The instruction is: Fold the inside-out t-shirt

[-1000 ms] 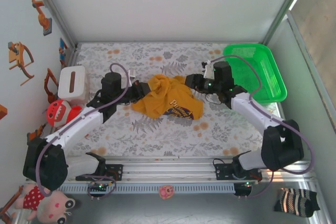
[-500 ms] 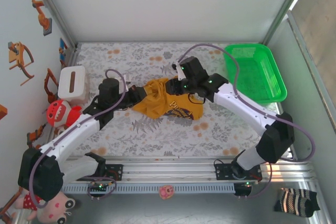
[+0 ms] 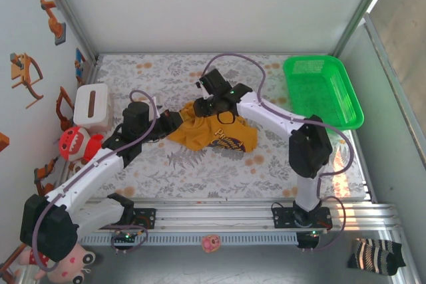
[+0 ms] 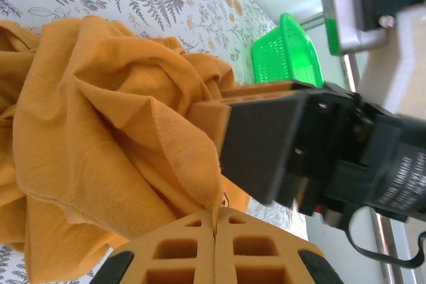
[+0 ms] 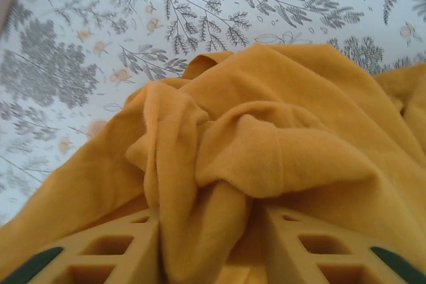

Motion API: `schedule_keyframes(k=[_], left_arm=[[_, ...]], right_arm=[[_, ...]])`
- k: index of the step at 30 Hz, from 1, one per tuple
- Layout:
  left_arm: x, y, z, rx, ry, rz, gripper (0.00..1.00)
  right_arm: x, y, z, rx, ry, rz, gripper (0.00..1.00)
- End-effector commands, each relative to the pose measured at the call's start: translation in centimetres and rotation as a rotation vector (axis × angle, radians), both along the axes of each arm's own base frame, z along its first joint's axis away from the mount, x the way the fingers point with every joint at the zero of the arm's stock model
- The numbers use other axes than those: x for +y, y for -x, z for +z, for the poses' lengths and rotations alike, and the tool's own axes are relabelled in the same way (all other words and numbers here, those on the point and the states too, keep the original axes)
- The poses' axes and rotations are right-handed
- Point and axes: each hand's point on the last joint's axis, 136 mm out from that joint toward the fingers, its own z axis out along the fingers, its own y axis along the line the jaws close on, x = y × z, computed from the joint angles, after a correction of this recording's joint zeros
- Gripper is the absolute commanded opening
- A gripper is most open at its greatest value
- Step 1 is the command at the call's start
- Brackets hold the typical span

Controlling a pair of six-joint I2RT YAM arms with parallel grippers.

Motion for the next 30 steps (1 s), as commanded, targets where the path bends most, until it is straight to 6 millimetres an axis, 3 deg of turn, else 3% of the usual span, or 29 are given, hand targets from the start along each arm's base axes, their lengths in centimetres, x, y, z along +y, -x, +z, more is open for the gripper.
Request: schedule_keyframes(k=[1, 3, 6, 9, 11, 16, 18, 19, 23, 25, 27, 30], left_arm=[[0.2, -0.1, -0.2, -0.017, -0.034, 0.001, 0.00], [0.6, -0.2, -0.8, -0.007, -0.051, 0.019, 0.00], [1.1, -0.2, -2.4, 0.022, -0.090, 0.044, 0.00], [1.0, -0.5, -4.2, 0.051, -0.116, 0.040, 0.00], [0.5, -0.8, -5.2, 0.069, -0.123, 0.018, 0.00], [-1.7, -1.3, -8.6, 0.115, -0.156, -0.089, 0.00], [-2.3, -1.0, -10.1, 0.137, -0.182, -0.124, 0.00], [-2.6, -0.8, -10.7, 0.147, -0.194, -0.141, 0.00], [-3.2, -0.2, -12.3, 0.176, -0.217, -0.168, 0.00], [-3.4, -0.1, -12.4, 0.176, -0.222, -0.171, 0.00], [-3.7, -0.1, -12.2, 0.170, -0.223, -0.172, 0.00], [-3.9, -0.4, -11.9, 0.162, -0.222, -0.173, 0.00]], right_arm=[[-0.6, -1.7, 1.2, -0.019, -0.021, -0.054, 0.00], [-1.9, -2.4, 2.4, -0.030, -0.088, -0.098, 0.00], [-5.4, -2.9, 4.5, -0.042, -0.224, -0.181, 0.00], [-8.6, -1.9, 4.8, -0.022, -0.307, -0.233, 0.00], [-9.9, -0.5, 3.6, 0.004, -0.302, -0.255, 0.00], [-13.1, 2.5, -3.7, 0.106, -0.191, -0.359, 0.00], [-14.7, 3.1, -5.4, 0.114, -0.107, -0.394, 0.29], [-15.4, 3.3, -5.5, 0.110, -0.073, -0.403, 0.35], [-15.8, 3.8, -2.3, 0.043, -0.035, -0.366, 0.37], [-15.1, 4.2, -0.3, 0.001, -0.020, -0.321, 0.36], [-13.7, 4.8, 1.5, -0.033, -0.010, -0.257, 0.34], [-11.1, 5.8, 2.6, -0.061, 0.014, -0.155, 0.32]])
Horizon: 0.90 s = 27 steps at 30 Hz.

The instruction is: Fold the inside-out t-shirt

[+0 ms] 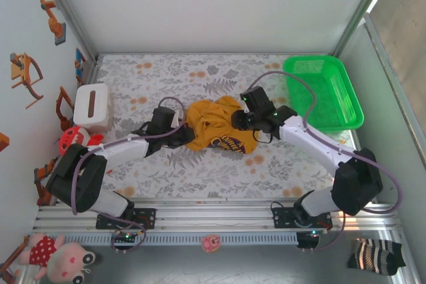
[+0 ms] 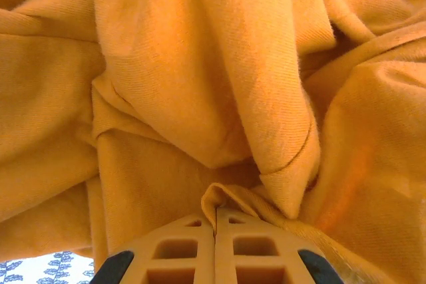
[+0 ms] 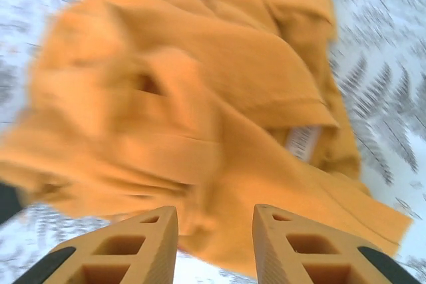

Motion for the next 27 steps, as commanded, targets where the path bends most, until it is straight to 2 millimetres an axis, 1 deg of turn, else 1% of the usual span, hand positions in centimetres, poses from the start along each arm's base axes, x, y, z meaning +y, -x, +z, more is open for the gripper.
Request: schedule_keyframes(k=[1, 2, 4, 5, 7, 8, 9, 12, 14, 19, 27], left_arm=[[-0.8, -0.6, 1.2, -0.045, 0.009, -0.032, 0.00], [-0.9, -0.7, 1.4, -0.048, 0.011, -0.034, 0.00], [-1.0, -0.8, 1.6, -0.052, 0.008, -0.036, 0.00], [-1.0, -0.8, 1.7, -0.054, 0.007, -0.038, 0.00], [-1.0, -0.8, 1.7, -0.052, 0.003, -0.039, 0.00], [-1.0, -0.8, 1.7, -0.052, 0.002, -0.040, 0.00], [-1.0, -0.8, 1.8, -0.054, 0.001, -0.042, 0.00], [-0.9, -0.7, 1.7, -0.051, -0.003, -0.042, 0.00], [-0.9, -0.7, 1.8, -0.053, -0.002, -0.042, 0.00], [-0.9, -0.7, 1.7, -0.052, -0.001, -0.043, 0.00], [-0.8, -0.5, 1.9, -0.056, 0.003, -0.041, 0.00]], right_arm=[[2.0, 1.5, 1.4, -0.048, 0.081, 0.118, 0.29], [2.9, 1.9, 1.4, -0.049, 0.088, 0.150, 0.22], [4.4, 2.4, 0.9, -0.041, 0.090, 0.197, 0.05], [5.2, 2.7, 0.6, -0.034, 0.090, 0.217, 0.01], [6.3, 2.9, -0.3, -0.021, 0.092, 0.246, 0.01], [6.8, 2.9, -0.7, -0.016, 0.096, 0.256, 0.02], [7.1, 2.8, -1.1, -0.013, 0.105, 0.258, 0.07], [7.1, 1.8, -1.9, -0.025, 0.147, 0.235, 0.29], [7.1, 1.0, -2.1, -0.045, 0.176, 0.224, 0.35], [7.3, -0.6, -2.7, -0.070, 0.251, 0.211, 0.39], [6.6, -2.6, -4.4, -0.089, 0.385, 0.184, 0.39]])
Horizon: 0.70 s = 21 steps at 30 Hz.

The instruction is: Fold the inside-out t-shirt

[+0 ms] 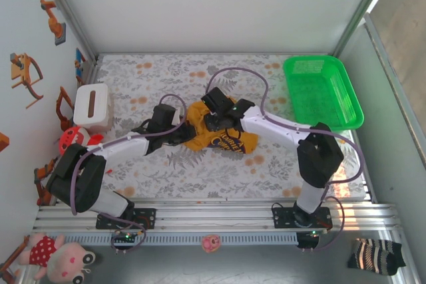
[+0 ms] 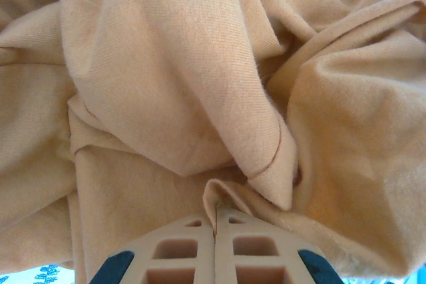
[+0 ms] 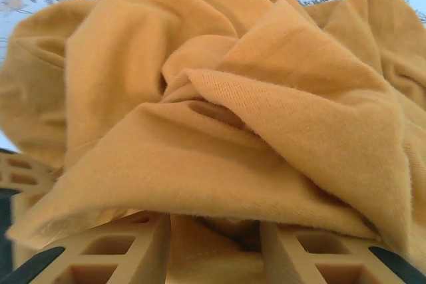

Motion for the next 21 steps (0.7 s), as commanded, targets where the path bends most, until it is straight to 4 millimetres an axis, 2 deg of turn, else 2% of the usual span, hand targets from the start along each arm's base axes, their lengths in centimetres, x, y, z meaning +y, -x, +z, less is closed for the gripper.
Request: schedule_keyframes(k=[1, 6, 7, 10, 12, 16, 21], left_arm=[[-0.3, 0.0, 0.9, -0.029, 0.004, -0.023, 0.00], [-0.2, 0.1, 1.0, -0.031, 0.004, -0.026, 0.00], [-0.3, 0.1, 1.0, -0.031, 0.003, -0.026, 0.00], [-0.2, 0.2, 0.9, -0.029, 0.005, -0.026, 0.00], [-0.3, 0.1, 1.2, -0.031, 0.009, -0.027, 0.00], [-0.6, -0.3, 2.7, -0.052, 0.024, -0.027, 0.00], [-1.3, -2.1, 7.9, -0.112, 0.074, -0.015, 0.00]], right_arm=[[-1.0, -1.2, -0.1, -0.044, 0.088, -0.023, 0.39], [-2.1, -2.9, 0.0, -0.068, 0.111, -0.093, 0.30], [-2.3, -3.3, 0.2, -0.069, 0.103, -0.109, 0.25], [-2.9, -4.3, 0.8, -0.069, 0.080, -0.136, 0.00], [-2.7, -4.5, 1.7, -0.067, 0.047, -0.120, 0.00], [-2.0, -3.7, 5.6, -0.059, -0.076, -0.056, 0.00], [-0.7, -1.0, 12.0, -0.012, -0.319, 0.069, 0.00]])
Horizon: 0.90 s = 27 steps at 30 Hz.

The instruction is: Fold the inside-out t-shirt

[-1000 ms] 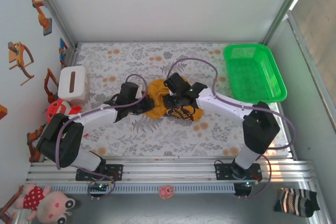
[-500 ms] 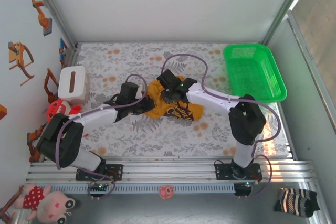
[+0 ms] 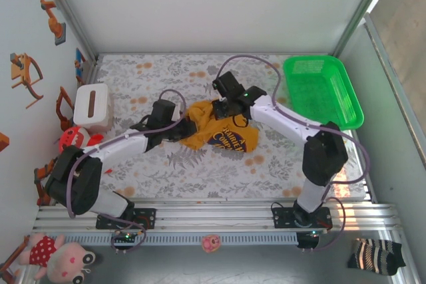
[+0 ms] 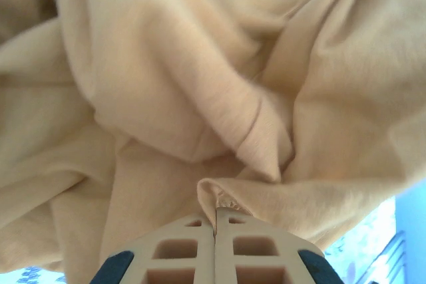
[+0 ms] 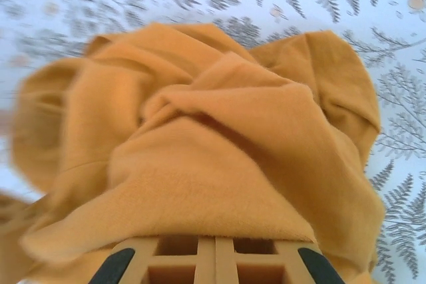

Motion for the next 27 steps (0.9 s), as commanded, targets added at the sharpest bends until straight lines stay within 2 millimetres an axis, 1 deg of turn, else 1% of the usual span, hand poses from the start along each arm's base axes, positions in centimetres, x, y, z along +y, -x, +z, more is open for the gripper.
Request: schedule_keyframes(k=[1, 5, 6, 9, 10, 12, 14, 15, 17, 18, 20, 22, 24, 27], left_arm=[[-0.8, -1.6, 6.3, -0.100, 0.070, -0.013, 0.00], [-0.9, -3.4, 12.0, -0.172, 0.140, 0.005, 0.00], [-0.8, -3.8, 13.2, -0.185, 0.153, 0.011, 0.00], [0.2, -5.1, 17.2, -0.241, 0.219, 0.044, 0.00], [0.8, -5.5, 18.7, -0.264, 0.241, 0.062, 0.00], [2.1, -6.0, 20.9, -0.302, 0.274, 0.097, 0.00], [3.5, -6.3, 22.6, -0.334, 0.299, 0.138, 0.00], [3.9, -6.2, 23.2, -0.343, 0.312, 0.148, 0.00], [4.2, -6.0, 23.6, -0.349, 0.325, 0.147, 0.00], [4.1, -5.8, 23.4, -0.340, 0.327, 0.140, 0.00], [3.9, -5.3, 22.6, -0.317, 0.340, 0.125, 0.00], [3.7, -5.0, 21.2, -0.290, 0.347, 0.119, 0.00], [3.5, -4.6, 19.7, -0.263, 0.340, 0.114, 0.00], [2.8, -3.9, 17.8, -0.225, 0.329, 0.092, 0.00]], right_arm=[[1.5, 2.1, 8.1, -0.034, -0.231, 0.119, 0.00], [1.9, 3.8, 12.3, -0.017, -0.395, 0.192, 0.00], [2.0, 4.1, 13.3, -0.015, -0.430, 0.206, 0.00], [2.0, 5.0, 16.0, -0.013, -0.531, 0.250, 0.00], [1.7, 5.0, 16.8, -0.018, -0.554, 0.249, 0.00], [0.9, 4.8, 17.7, -0.030, -0.589, 0.234, 0.00], [-0.2, 4.2, 17.7, -0.029, -0.612, 0.197, 0.00], [-0.8, 3.9, 17.3, -0.021, -0.624, 0.174, 0.00], [-1.7, 3.1, 15.7, 0.011, -0.625, 0.117, 0.00], [-1.9, 2.8, 14.7, 0.033, -0.628, 0.099, 0.00], [-2.0, 2.6, 13.4, 0.048, -0.631, 0.081, 0.00], [-2.0, 2.6, 12.0, 0.070, -0.628, 0.061, 0.00], [-2.0, 2.6, 11.2, 0.077, -0.637, 0.050, 0.00], [-1.6, 2.8, 11.1, 0.093, -0.681, 0.059, 0.00]])
